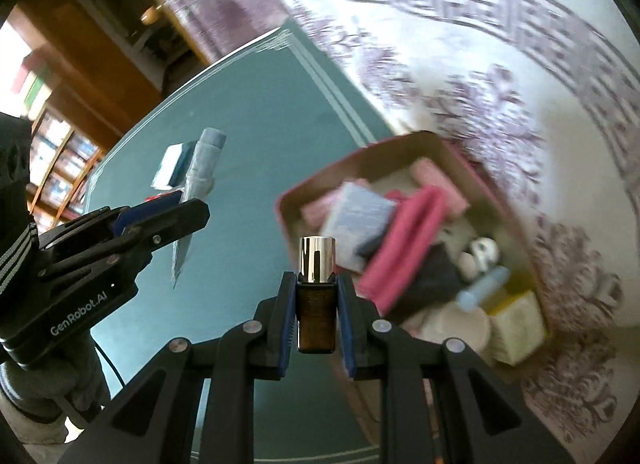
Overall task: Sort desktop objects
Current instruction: 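Carry the clear tube and brown bottle into the red tin and release both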
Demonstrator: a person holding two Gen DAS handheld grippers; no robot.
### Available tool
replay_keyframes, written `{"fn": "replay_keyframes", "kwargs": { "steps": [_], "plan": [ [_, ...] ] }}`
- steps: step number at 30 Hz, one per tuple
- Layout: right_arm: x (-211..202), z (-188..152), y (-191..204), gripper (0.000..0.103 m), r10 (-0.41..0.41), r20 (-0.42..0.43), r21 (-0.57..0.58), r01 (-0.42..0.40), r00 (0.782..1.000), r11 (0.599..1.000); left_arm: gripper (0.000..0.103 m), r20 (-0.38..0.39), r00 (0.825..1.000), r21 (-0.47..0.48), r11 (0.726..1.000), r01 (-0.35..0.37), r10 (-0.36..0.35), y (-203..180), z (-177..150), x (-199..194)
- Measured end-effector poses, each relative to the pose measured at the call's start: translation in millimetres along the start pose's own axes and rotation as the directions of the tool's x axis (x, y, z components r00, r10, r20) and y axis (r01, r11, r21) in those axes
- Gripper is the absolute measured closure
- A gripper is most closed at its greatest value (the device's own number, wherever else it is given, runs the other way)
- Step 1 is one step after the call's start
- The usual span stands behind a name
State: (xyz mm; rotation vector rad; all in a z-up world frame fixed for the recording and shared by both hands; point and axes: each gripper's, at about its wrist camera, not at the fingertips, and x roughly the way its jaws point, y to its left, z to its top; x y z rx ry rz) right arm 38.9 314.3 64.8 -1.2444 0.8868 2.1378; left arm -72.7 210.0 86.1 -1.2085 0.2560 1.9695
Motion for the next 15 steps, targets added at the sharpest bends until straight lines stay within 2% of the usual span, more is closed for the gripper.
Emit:
{"fn": "replay_keyframes", "kwargs": {
  "steps": [6,15],
  "plan": [
    [-11.9,-9.2,-34.1,0.081,-0.037,0.014,0.057,0.036,0.999,0.998,0.080,-0.018,0.999,0.063,0.997,0.045,-0.044,-33.0,10.9,15.6],
    [-20.7,-13.9,-55.8,0.081,-0.080,0.026,0.080,0.078,0.996,0.994,0.080,-0.043,0.995,0.114,0.989,0.097,-0.092,-62.3,15.5,31.3]
  ]
}}
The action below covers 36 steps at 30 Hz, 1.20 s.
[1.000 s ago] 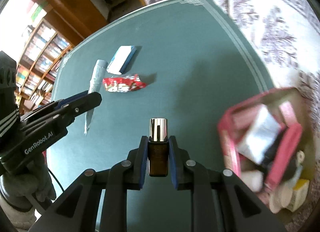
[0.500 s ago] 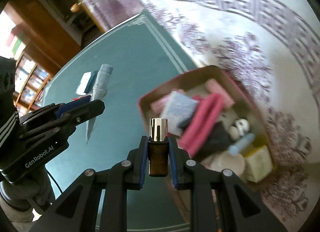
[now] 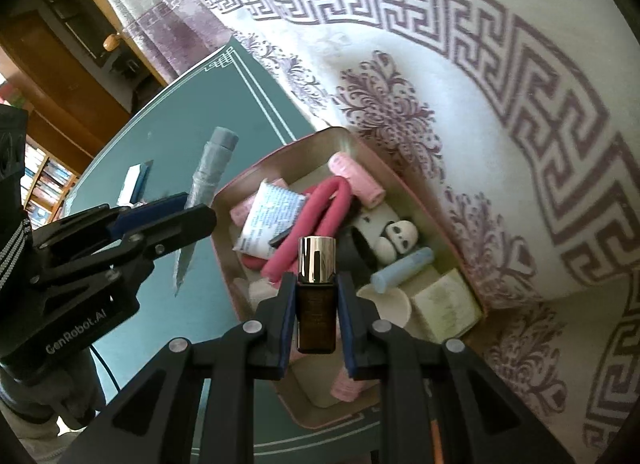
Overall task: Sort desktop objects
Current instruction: 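Carry the clear tube and brown bottle into the red tin and release both, then withdraw both tools from the tin back toward the last items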
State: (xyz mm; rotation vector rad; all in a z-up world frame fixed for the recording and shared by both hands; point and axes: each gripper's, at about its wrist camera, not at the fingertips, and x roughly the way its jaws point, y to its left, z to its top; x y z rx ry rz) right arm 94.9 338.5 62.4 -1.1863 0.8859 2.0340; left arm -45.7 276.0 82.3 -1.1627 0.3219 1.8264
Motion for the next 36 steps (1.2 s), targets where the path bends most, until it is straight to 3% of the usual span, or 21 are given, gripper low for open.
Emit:
{"fn": "replay_keyframes", "kwargs": {
  "steps": [8,9,10,12,24,36],
  "plan": [
    [6.2,-0.2,-19.1,0.079,-0.023,-0.032,0.058,0.025,0.999,0.998,0.078,-0.031,0.999,-0.058,0.998,0.039,-0.041,3.3,1.1,10.4],
    [6.3,-0.2,-20.5,0.077,-0.025,-0.034,0.062,0.027,0.999,0.998,0.073,-0.032,0.999,-0.067,0.997,0.040,-0.043,5.3,1.1,10.5],
    [6.7,0.0,-21.0,0.073,-0.025,-0.034,0.065,0.027,0.999,0.998,0.059,-0.030,0.998,-0.084,0.995,0.045,-0.047,8.8,0.9,10.5],
    [6.9,0.5,-20.1,0.070,-0.025,-0.032,0.065,0.027,0.999,0.998,0.051,-0.017,0.999,-0.103,0.994,0.049,-0.051,13.1,0.4,8.2],
    [12.5,7.1,7.3,0.070,-0.010,-0.030,0.002,0.010,0.999,1.000,0.051,-0.001,1.000,-0.168,0.986,0.000,-0.001,46.1,-7.0,-6.5],
    [35.2,16.6,72.6,0.070,0.067,-0.067,-0.135,-0.076,0.996,0.988,0.051,0.017,0.992,-0.361,0.926,-0.110,0.124,128.1,-39.2,-43.0]
  ]
}}
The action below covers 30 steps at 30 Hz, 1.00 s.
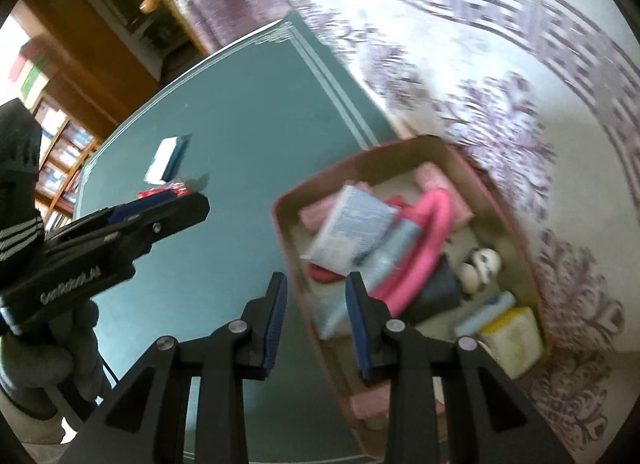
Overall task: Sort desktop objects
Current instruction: 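Withdraw both tools from the tin back toward the last items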
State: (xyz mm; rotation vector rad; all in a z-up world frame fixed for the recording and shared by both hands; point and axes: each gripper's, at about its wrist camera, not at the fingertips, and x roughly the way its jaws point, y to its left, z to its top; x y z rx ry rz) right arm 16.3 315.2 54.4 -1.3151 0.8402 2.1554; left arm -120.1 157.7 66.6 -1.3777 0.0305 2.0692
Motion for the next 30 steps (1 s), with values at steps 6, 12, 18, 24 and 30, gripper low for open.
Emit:
{"fn": "replay_keyframes", "kwargs": {
  "steps": [6,12,18,24,30],
  "plan": [
    [20.2,8.7,36.4,0.070,0.047,-0.043,-0.078,-0.050,0.998,0.996,0.051,0.016,0.998,-0.106,0.992,-0.062,0.064,52.3,-10.9,-13.3],
    [45.0,17.2,83.3,0.069,0.078,-0.078,-0.210,-0.093,0.994,0.973,0.051,0.033,0.989,-0.192,0.972,-0.139,0.148,100.2,-19.5,-27.6],
    [73.9,27.4,120.2,0.069,0.090,-0.116,-0.291,-0.121,0.989,0.949,0.051,0.038,0.976,-0.256,0.946,-0.200,0.216,140.7,-23.8,-39.4],
    [99.8,36.8,153.4,0.069,0.111,-0.146,-0.370,-0.158,0.983,0.915,0.051,0.024,0.966,-0.308,0.921,-0.239,0.259,175.2,-27.0,-42.9],
    [120.1,51.6,178.7,0.069,0.137,-0.142,-0.441,-0.187,0.980,0.878,0.051,-0.002,0.962,-0.334,0.907,-0.258,0.273,195.6,-32.2,-38.4]
  ]
}}
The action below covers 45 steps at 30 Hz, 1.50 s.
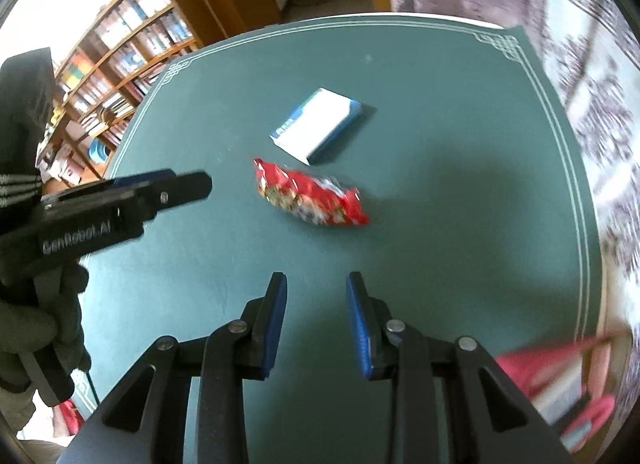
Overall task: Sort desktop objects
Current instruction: 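Withdraw both tools from the tin back toward the last items, then grasp the white-and-blue medicine box with the left tool while the right tool grasps the red snack packet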
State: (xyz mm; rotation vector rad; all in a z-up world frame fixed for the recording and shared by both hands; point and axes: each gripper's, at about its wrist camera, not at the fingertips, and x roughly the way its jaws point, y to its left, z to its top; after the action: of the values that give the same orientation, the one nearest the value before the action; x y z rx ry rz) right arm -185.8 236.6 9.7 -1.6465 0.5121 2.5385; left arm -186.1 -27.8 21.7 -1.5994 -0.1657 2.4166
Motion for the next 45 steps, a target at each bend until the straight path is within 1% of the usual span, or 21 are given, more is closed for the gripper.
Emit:
{"fn": "replay_keyframes", "kwargs": {
  "steps": [5,8,13,14,16,17,19,22,24,27,29,30,31,32,33,34,39,45],
  "plan": [
    [19.5,22.4,9.1,0.069,0.024,-0.008,-0.062,-0.025,1.000,0.998,0.051,-0.012,1.000,-0.016,1.000,-0.014,0.014,12.7,3.2,6.1],
    [33.1,34.2,13.5,0.069,0.038,-0.030,-0.094,-0.041,0.999,0.995,0.051,-0.016,1.000,-0.028,0.999,-0.020,0.020,20.6,6.7,8.2],
    [49.3,48.5,14.9,0.069,0.031,-0.045,-0.122,-0.037,0.998,0.992,0.051,-0.025,0.999,-0.039,0.999,-0.025,0.024,31.1,12.5,13.0],
    [51.1,50.7,15.1,0.067,0.034,-0.045,-0.127,-0.040,0.998,0.991,0.051,-0.027,0.999,-0.041,0.999,-0.027,0.026,32.5,13.7,14.0],
    [53.7,55.2,14.9,0.058,0.040,-0.040,-0.139,-0.045,0.998,0.989,0.051,-0.029,0.999,-0.046,0.999,-0.028,0.027,34.7,16.1,15.9],
    [54.4,56.7,15.8,0.055,0.044,-0.038,-0.148,-0.049,0.998,0.988,0.051,-0.030,0.999,-0.050,0.998,-0.030,0.028,35.9,17.7,17.2],
    [56.5,60.6,17.2,0.045,0.056,-0.034,-0.175,-0.061,0.998,0.983,0.051,-0.031,0.999,-0.053,0.998,-0.033,0.031,37.0,20.3,19.1],
    [61.7,63.5,20.7,0.042,0.067,-0.037,-0.217,-0.074,0.997,0.973,0.051,-0.035,0.999,-0.051,0.998,-0.033,0.031,36.5,23.4,21.4],
    [70.0,62.9,24.1,0.042,0.075,-0.068,-0.250,-0.090,0.995,0.964,0.051,-0.038,0.999,-0.047,0.998,-0.033,0.031,34.8,25.1,23.2],
    [81.4,59.5,27.0,0.042,0.046,-0.084,-0.287,-0.068,0.995,0.956,0.050,-0.044,0.999,-0.037,0.999,-0.031,0.029,30.5,26.9,26.8],
    [85.8,57.7,26.1,0.042,0.031,-0.090,-0.290,-0.056,0.995,0.955,0.050,-0.051,0.998,-0.031,0.999,-0.027,0.025,27.7,28.1,30.3],
    [87.0,56.8,25.2,0.044,0.029,-0.095,-0.286,-0.055,0.995,0.957,0.050,-0.055,0.998,-0.028,0.999,-0.026,0.025,26.7,28.6,31.8],
    [88.6,56.1,22.9,0.051,0.026,-0.099,-0.276,-0.052,0.995,0.960,0.050,-0.059,0.998,-0.025,0.999,-0.026,0.024,25.3,29.0,34.1],
    [90.4,54.8,20.9,0.055,0.019,-0.102,-0.268,-0.046,0.995,0.962,0.050,-0.065,0.998,-0.022,0.999,-0.026,0.024,23.8,29.5,37.0],
    [92.1,52.5,18.0,0.061,0.016,-0.110,-0.257,-0.044,0.994,0.965,0.050,-0.069,0.997,-0.020,0.999,-0.026,0.025,22.6,30.4,39.2],
    [92.9,50.3,15.8,0.072,0.011,-0.114,-0.247,-0.039,0.993,0.968,0.050,-0.073,0.997,-0.017,1.000,-0.024,0.023,20.2,31.5,42.2],
    [88.0,33.5,0.1,0.073,0.019,-0.129,-0.174,-0.041,0.991,0.984,0.050,-0.072,0.997,0.008,1.000,0.004,-0.003,5.8,37.5,50.3],
    [71.9,-1.4,-24.3,0.073,0.038,-0.144,-0.051,-0.046,0.989,0.998,0.050,-0.050,0.998,0.036,0.999,0.039,-0.037,-16.9,49.8,66.0]
  ]
}}
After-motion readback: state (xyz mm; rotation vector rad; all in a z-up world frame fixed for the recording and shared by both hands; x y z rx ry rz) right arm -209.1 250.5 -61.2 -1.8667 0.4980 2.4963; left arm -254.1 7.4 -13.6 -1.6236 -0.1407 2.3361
